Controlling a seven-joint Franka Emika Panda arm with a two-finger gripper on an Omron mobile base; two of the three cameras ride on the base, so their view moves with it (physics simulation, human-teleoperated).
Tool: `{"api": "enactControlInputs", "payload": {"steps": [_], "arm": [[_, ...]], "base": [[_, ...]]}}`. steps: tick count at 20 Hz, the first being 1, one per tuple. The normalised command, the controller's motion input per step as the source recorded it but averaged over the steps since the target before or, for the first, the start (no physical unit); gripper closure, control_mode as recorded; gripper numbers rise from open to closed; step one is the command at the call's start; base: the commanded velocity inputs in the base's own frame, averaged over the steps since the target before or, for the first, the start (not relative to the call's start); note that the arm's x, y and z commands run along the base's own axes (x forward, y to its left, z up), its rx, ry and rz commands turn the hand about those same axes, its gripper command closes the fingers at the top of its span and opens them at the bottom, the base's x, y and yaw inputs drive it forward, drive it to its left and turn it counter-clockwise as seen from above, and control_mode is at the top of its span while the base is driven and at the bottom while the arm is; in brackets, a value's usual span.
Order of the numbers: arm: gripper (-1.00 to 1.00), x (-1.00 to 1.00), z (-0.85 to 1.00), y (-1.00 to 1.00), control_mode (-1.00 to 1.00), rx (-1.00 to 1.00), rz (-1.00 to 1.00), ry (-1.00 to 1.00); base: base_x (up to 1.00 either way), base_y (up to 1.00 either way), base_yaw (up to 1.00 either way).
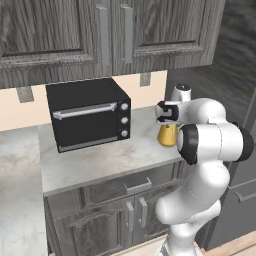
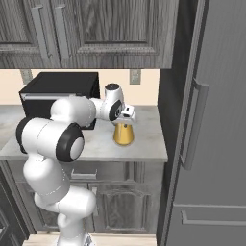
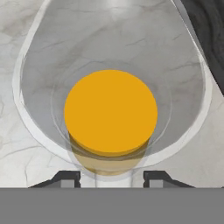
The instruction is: There is a tray on the dining counter. Grab the cup, mug, and pitcher and place them on the tray. The pitcher may be placed next to the tray if it cannot fit the tray.
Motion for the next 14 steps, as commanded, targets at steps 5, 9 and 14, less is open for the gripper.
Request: {"api": "enactControlInputs", "payload": {"steps": [5, 9, 14], "arm": [[1.0, 0.0, 0.0, 0.0, -1.0, 0.0, 0.0, 0.0], [1.0, 0.0, 0.0, 0.0, -1.0, 0.0, 0.0, 0.0], [1.0, -0.06, 0.02, 0.0, -1.0, 0.0, 0.0, -0.01]], "base": [[0.0, 0.0, 0.0], [0.0, 0.0, 0.0], [0.0, 0.0, 0.0]]}}
